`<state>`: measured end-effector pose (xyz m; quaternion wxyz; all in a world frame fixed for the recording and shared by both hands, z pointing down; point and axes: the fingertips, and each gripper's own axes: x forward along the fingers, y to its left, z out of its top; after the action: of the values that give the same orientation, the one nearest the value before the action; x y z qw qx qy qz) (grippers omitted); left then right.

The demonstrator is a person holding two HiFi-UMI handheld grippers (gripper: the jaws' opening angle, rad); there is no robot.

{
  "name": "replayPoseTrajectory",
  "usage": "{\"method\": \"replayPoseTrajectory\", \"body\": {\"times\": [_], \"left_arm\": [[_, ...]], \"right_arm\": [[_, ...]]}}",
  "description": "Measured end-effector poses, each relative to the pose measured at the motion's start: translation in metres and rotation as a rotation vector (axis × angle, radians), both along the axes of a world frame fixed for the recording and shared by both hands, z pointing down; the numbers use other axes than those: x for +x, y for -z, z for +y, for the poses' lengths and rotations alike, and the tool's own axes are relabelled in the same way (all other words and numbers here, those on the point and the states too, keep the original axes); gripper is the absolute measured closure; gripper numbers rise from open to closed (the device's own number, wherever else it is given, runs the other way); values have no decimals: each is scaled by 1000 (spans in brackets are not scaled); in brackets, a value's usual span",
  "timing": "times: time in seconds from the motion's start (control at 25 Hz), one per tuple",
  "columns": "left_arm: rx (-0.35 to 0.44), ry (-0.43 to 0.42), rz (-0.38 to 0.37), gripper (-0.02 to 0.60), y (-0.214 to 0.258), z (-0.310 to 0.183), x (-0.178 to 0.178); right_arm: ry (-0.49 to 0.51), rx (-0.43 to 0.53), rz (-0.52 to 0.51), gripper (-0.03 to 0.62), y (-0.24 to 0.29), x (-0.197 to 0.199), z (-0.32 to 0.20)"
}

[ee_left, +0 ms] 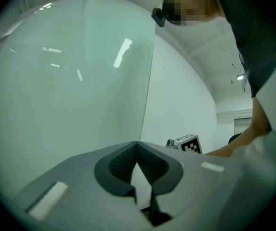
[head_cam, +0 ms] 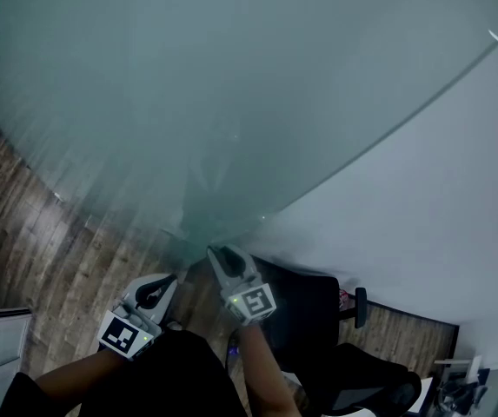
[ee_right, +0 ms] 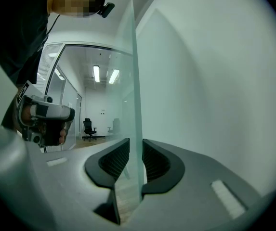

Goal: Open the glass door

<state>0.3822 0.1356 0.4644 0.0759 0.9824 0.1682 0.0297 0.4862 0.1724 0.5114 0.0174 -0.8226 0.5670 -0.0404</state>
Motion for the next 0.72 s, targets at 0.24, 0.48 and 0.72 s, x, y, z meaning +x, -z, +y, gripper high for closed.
{"method": "replayPoseTrajectory", "body": {"times": [0.24, 0.48, 0.72], "left_arm": [[-3, 4, 24, 581, 3, -6, 14], [1, 32, -16, 581, -9, -22, 14], [0, 47, 7, 581, -3, -30, 17]], "right_arm": [[-4, 8, 8, 508, 0, 20, 0], [-28, 0, -6, 505, -11, 33, 2], [-46, -29, 14, 503, -14, 48, 4]]}}
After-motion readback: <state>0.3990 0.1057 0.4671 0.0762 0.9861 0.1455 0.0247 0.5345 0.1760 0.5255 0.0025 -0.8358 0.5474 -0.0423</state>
